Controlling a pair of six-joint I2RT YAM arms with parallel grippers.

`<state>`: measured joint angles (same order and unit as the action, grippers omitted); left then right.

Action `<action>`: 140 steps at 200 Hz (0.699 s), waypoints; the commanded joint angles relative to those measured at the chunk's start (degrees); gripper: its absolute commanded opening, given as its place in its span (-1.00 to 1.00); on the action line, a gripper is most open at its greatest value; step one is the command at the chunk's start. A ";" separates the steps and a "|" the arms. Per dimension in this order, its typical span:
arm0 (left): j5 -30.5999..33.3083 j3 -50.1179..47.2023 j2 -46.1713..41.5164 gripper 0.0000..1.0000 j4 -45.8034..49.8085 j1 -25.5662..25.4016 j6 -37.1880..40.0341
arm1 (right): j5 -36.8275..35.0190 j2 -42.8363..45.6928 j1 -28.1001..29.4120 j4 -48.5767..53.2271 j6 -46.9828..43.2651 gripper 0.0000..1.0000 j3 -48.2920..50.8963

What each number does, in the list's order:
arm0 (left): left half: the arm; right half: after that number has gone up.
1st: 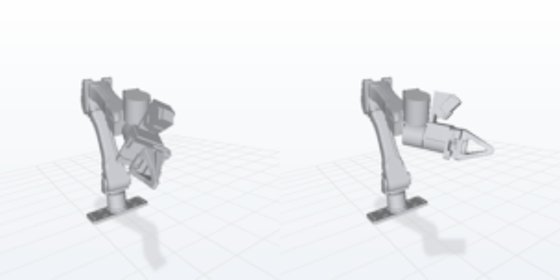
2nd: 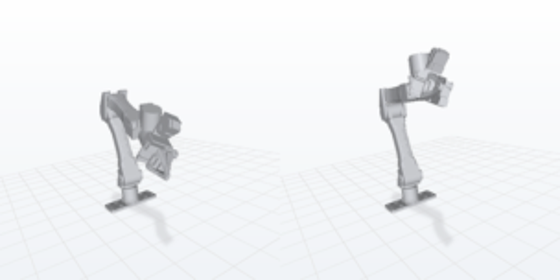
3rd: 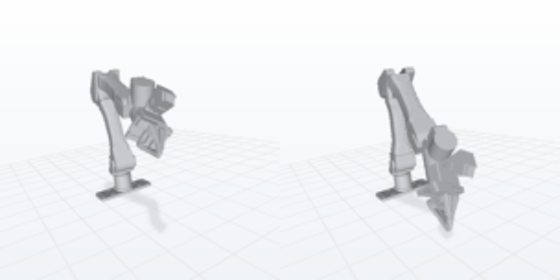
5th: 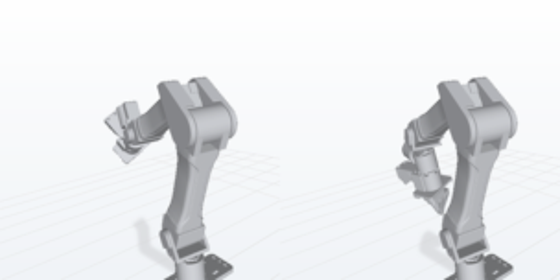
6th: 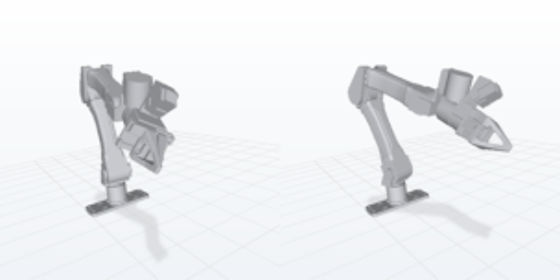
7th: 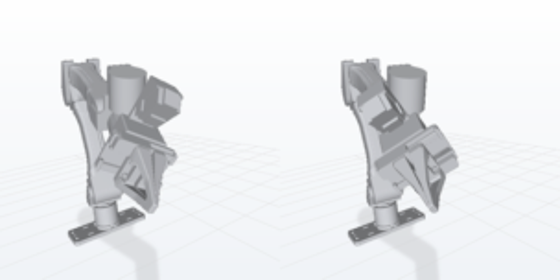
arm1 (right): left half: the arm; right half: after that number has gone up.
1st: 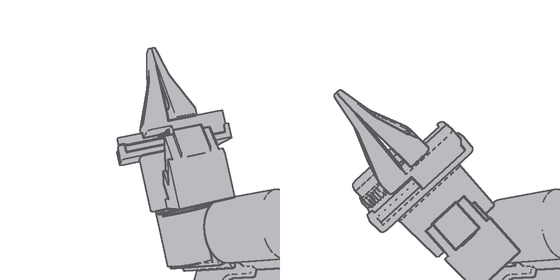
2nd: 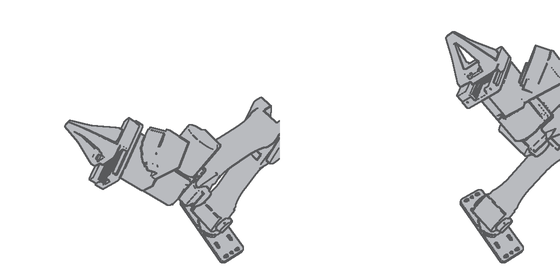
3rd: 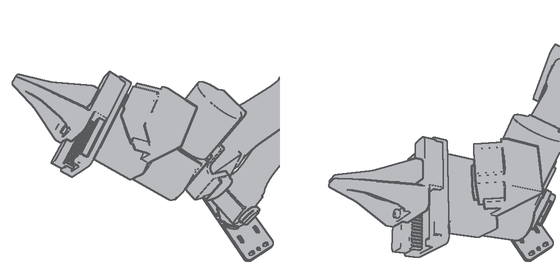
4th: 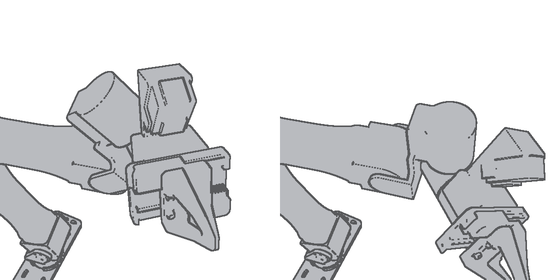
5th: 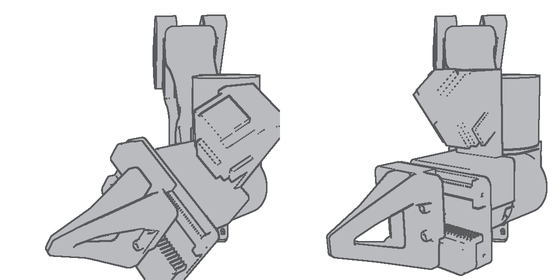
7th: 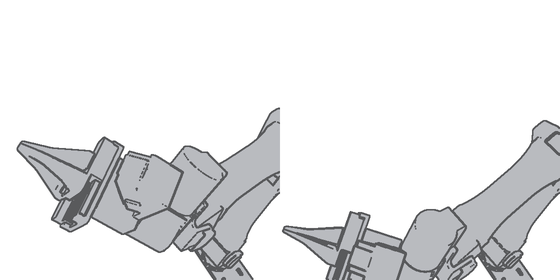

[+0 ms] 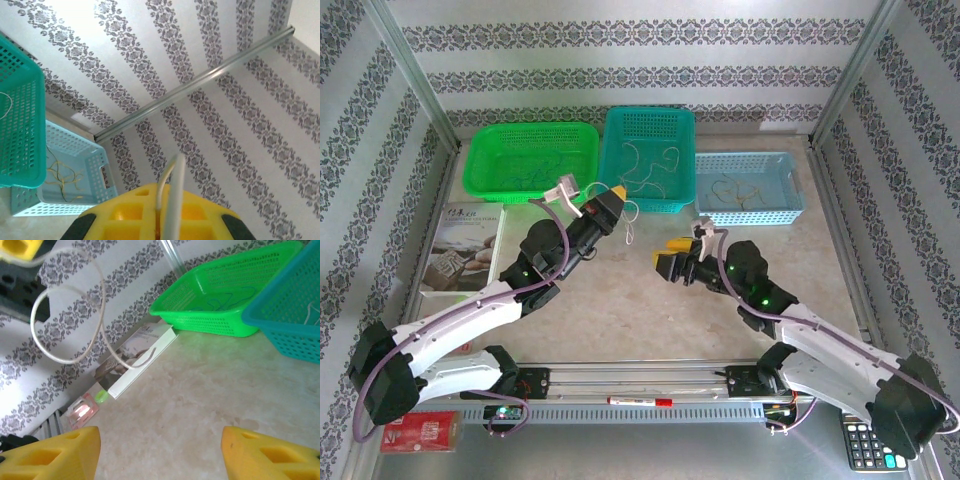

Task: Untangle the cables

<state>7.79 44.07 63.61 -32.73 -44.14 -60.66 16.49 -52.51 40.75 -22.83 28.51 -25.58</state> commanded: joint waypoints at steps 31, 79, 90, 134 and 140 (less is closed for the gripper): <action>5.18 3.06 -1.06 -1.00 -1.59 0.27 -7.74 | -7.16 -6.26 6.02 -5.39 -6.23 0.30 -4.66; 6.20 3.08 -0.75 -1.00 -1.66 0.28 -10.54 | -7.81 -12.44 8.00 -9.70 -6.97 0.30 -8.35; 6.18 3.08 -0.67 -1.00 -1.81 0.24 -10.95 | -7.94 -13.61 8.23 -10.52 -7.02 0.30 -9.13; 5.66 3.39 0.01 -1.00 -1.72 0.26 -12.28 | -8.82 -18.57 8.53 -14.81 -6.92 0.28 -11.87; 5.59 3.44 -0.02 -1.00 -1.64 0.30 -12.53 | -8.85 -19.17 8.49 -15.15 -6.98 0.28 -12.43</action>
<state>12.73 45.52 63.64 -32.77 -44.14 -70.19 8.99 -69.63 48.64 -33.15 22.48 -35.14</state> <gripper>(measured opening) 0.067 0.643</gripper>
